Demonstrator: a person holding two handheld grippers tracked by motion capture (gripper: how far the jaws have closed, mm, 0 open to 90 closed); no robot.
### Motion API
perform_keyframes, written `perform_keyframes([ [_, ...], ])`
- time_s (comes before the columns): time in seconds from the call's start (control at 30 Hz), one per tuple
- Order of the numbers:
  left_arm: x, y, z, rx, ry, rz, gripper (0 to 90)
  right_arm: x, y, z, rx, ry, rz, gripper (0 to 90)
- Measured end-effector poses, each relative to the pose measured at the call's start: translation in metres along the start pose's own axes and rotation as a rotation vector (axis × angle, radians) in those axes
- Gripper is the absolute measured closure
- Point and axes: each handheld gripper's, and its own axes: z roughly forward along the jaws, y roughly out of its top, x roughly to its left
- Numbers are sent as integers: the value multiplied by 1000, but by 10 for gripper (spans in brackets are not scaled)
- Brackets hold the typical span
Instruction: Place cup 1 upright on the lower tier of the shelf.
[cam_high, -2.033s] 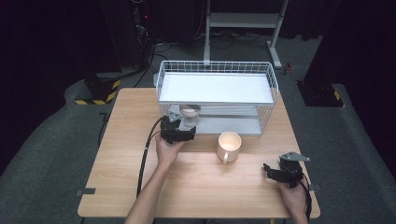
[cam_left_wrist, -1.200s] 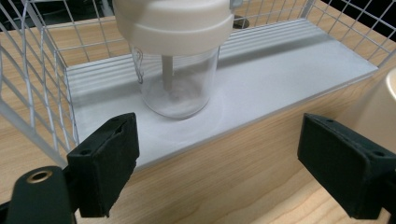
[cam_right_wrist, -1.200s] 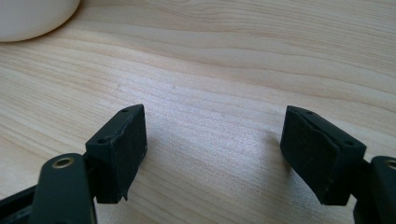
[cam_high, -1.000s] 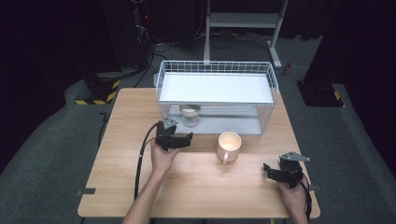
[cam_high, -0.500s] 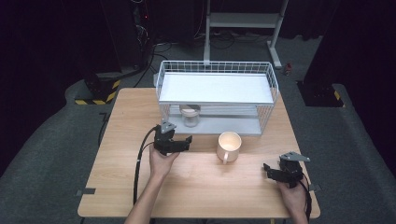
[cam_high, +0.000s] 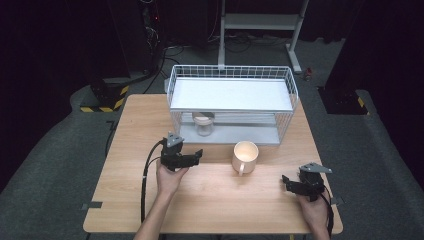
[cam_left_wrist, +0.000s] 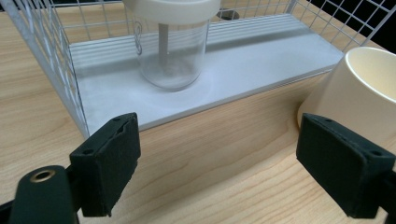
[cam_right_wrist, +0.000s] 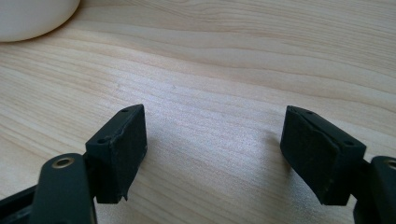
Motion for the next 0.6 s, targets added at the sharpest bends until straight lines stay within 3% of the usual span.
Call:
perform_keyframes([
  [0.6, 2, -18, -17, -9, 7, -16, 145, 0, 0, 0, 0, 0, 0, 230],
])
